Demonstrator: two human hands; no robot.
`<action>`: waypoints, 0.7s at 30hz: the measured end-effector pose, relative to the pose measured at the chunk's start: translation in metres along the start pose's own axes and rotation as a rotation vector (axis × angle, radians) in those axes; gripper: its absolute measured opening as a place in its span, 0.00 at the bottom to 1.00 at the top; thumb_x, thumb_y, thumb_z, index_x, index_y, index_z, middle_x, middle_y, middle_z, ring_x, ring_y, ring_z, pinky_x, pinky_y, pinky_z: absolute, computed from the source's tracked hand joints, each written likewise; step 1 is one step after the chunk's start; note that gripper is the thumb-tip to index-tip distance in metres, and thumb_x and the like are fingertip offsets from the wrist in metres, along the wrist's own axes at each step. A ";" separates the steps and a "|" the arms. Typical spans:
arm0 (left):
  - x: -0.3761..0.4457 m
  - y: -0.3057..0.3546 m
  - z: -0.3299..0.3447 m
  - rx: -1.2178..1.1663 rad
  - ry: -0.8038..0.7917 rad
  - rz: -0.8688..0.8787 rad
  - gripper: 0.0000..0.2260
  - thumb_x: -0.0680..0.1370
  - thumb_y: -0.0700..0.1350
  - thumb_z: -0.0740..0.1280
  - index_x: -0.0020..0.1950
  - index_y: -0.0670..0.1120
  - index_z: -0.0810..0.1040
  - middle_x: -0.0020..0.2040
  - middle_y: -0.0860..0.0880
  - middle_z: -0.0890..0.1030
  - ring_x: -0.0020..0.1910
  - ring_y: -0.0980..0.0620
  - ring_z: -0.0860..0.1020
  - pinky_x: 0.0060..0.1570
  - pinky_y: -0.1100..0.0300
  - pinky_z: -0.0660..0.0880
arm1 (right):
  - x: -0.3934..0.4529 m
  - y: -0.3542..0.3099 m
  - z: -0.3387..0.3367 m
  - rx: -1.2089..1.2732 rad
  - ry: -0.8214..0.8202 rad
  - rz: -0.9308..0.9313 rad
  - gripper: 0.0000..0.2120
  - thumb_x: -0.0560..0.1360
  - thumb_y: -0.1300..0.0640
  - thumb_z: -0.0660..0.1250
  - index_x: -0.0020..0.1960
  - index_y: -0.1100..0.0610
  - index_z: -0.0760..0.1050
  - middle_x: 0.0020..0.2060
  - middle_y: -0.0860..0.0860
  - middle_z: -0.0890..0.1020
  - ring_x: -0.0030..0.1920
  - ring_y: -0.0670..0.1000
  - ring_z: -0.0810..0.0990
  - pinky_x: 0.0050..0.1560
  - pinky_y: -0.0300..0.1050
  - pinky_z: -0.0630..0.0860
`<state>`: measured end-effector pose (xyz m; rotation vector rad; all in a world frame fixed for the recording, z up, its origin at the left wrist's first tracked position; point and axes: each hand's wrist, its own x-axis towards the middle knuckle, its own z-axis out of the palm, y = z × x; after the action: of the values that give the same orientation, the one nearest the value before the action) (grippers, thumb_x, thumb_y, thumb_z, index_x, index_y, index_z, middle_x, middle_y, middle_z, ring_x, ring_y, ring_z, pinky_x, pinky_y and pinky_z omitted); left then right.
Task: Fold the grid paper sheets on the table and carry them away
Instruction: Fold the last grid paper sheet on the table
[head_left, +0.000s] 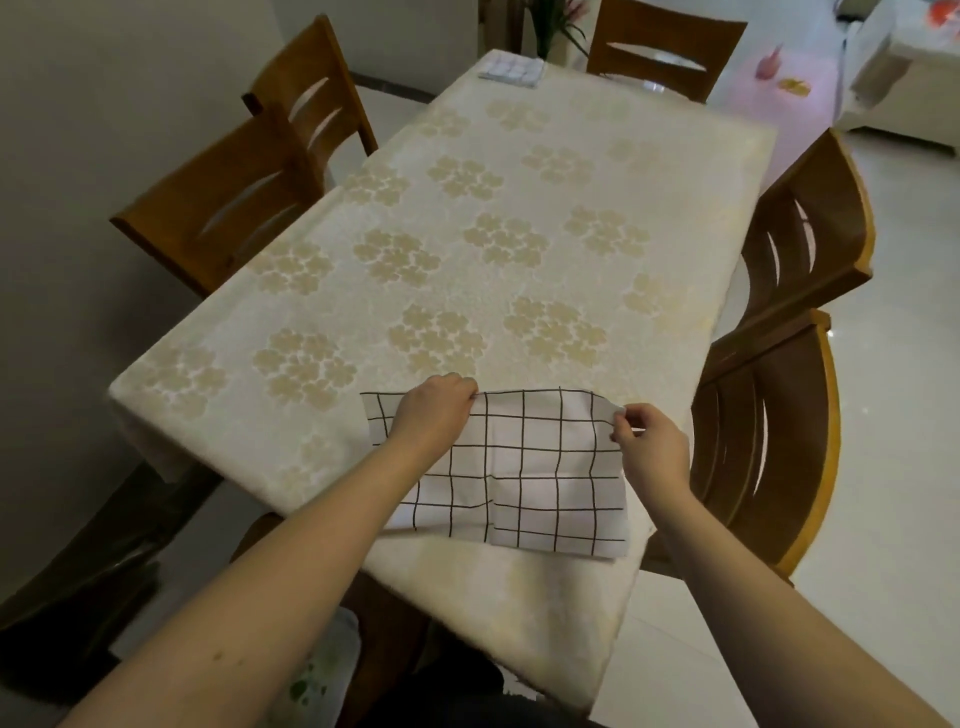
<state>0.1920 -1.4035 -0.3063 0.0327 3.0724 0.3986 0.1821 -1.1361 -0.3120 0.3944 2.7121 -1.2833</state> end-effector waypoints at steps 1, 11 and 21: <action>0.009 -0.001 0.006 0.009 -0.027 0.016 0.12 0.83 0.45 0.57 0.57 0.46 0.79 0.50 0.47 0.80 0.50 0.46 0.77 0.42 0.54 0.73 | 0.006 0.002 0.005 -0.040 0.005 0.022 0.11 0.81 0.51 0.61 0.58 0.55 0.77 0.47 0.50 0.84 0.42 0.50 0.80 0.38 0.43 0.74; 0.020 -0.017 0.055 -0.157 -0.146 0.104 0.24 0.81 0.46 0.60 0.77 0.46 0.61 0.78 0.44 0.61 0.76 0.45 0.60 0.74 0.49 0.57 | 0.018 0.019 0.038 -0.099 -0.068 0.196 0.32 0.79 0.55 0.65 0.79 0.55 0.54 0.77 0.53 0.60 0.72 0.56 0.67 0.66 0.51 0.69; -0.076 -0.024 0.100 -0.007 -0.087 0.245 0.25 0.81 0.54 0.55 0.77 0.46 0.63 0.76 0.46 0.65 0.75 0.47 0.63 0.74 0.47 0.59 | -0.066 0.037 0.112 -0.599 -0.237 -0.367 0.30 0.79 0.47 0.57 0.78 0.54 0.58 0.77 0.52 0.63 0.77 0.54 0.60 0.75 0.54 0.55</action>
<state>0.2721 -1.4029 -0.4058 0.4170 2.9875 0.4051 0.2551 -1.2119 -0.3964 -0.3068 2.8480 -0.4625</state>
